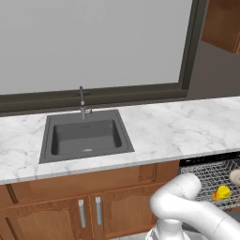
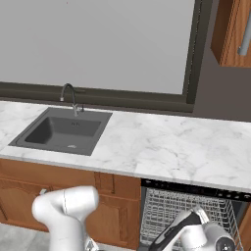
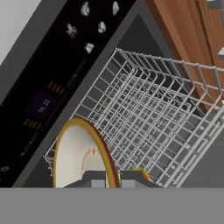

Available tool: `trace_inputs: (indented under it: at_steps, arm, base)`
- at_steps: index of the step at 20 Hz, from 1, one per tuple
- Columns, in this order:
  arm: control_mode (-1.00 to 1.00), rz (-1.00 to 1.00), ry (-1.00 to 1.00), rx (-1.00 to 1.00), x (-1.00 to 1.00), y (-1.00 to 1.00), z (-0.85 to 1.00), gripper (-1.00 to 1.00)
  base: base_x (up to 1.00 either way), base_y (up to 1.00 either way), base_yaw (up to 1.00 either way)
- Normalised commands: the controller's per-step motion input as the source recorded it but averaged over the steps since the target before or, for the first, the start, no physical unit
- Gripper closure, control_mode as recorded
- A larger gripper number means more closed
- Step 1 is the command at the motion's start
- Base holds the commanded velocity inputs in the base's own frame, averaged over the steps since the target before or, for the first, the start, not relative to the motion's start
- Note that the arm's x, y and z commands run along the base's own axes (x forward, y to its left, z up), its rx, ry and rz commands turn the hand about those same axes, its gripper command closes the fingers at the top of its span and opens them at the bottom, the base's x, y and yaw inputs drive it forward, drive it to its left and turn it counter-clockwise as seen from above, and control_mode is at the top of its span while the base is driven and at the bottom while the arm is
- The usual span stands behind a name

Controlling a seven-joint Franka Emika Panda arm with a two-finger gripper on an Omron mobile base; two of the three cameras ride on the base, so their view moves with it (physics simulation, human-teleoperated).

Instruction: Pick up the cup and bowl from the counter, place them in the dishwasher, and close the dishwasher door.

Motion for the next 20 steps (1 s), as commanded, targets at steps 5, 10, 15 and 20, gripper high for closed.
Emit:
trace_inputs:
  at_steps: [5,10,15,20]
  arm:
    - [-1.00,0.00,0.00,0.05,0.02,-0.21,-0.32,1.00]
    - [-1.00,0.00,0.00,0.08,0.17,-0.23,-0.28,1.00]
    - [-1.00,0.00,0.00,0.07,0.40,-0.19,-0.28,1.00]
    - [-1.00,0.00,0.03,0.01,0.36,-0.13,-0.49,1.00]
  base:
    - [0.00,0.00,0.00]
    - [0.00,0.00,0.00]
    - [0.00,0.00,0.00]
    - [0.00,0.00,0.00]
